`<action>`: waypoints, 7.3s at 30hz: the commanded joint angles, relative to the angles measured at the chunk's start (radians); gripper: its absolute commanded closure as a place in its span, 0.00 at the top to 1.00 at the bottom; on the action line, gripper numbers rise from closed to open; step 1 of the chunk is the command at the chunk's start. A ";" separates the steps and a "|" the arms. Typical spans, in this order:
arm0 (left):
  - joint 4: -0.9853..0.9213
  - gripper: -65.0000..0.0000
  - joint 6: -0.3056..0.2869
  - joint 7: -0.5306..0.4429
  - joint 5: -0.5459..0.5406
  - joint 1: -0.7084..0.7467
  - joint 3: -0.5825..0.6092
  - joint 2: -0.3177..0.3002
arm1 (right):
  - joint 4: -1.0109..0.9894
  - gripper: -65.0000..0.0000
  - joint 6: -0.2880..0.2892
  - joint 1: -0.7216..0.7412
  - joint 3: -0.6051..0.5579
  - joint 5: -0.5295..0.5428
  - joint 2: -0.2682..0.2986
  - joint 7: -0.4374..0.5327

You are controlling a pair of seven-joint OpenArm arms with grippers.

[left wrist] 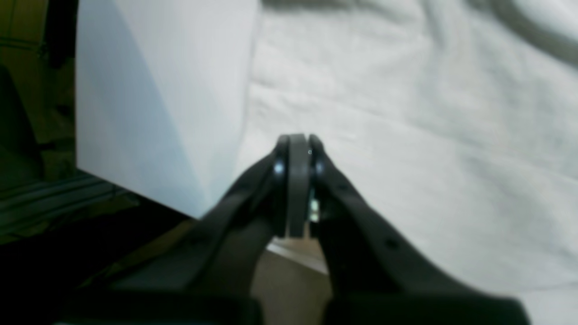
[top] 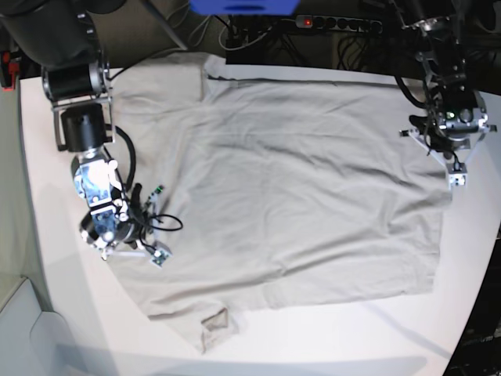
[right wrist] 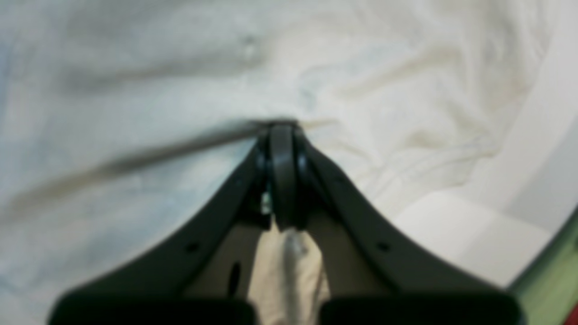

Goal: Layout the t-shirt on the table in an organized manner, then fold the t-shirt properly
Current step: 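Pinch the shirt with both grippers and stretch it flat, then release the shirt and move both grippers to the shirt's collar-side corners, then grasp the shirt's collar-side edge corners with both grippers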

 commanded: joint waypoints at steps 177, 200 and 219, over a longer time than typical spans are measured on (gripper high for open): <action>-0.304 0.00 -0.027 -0.287 -0.471 0.105 -0.255 -0.100 | 1.099 0.59 0.014 -0.850 0.586 -0.014 -0.357 -0.178; -0.303 0.00 -0.027 -0.287 -0.471 0.088 -0.220 -0.105 | 1.088 0.59 0.014 -0.925 0.413 0.004 -0.363 -0.247; -0.303 0.00 -0.027 -0.287 -0.471 0.088 -0.220 -0.125 | 0.976 0.52 0.014 -0.933 0.419 0.061 -0.363 -0.255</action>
